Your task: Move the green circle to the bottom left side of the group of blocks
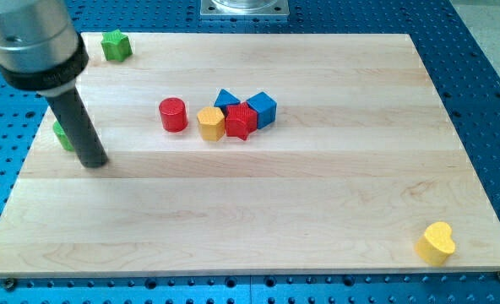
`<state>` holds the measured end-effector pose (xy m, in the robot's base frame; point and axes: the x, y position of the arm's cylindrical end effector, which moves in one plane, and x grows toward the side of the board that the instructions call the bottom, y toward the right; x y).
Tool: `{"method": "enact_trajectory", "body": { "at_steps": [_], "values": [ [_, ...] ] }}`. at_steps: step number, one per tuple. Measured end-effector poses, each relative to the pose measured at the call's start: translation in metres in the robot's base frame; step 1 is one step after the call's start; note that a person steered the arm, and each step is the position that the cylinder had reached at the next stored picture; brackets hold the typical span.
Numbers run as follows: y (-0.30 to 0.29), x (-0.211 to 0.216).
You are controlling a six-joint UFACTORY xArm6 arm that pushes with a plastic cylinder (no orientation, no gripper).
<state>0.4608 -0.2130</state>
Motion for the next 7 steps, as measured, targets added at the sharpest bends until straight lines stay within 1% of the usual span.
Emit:
{"method": "enact_trajectory", "body": {
  "at_steps": [1, 2, 3, 4, 5, 6, 7],
  "values": [
    [0.009, -0.032],
    [0.067, -0.058],
    [0.121, -0.068],
    [0.066, -0.103],
    [-0.037, -0.117],
    [-0.057, -0.066],
    [-0.045, -0.015]
  ]
}}
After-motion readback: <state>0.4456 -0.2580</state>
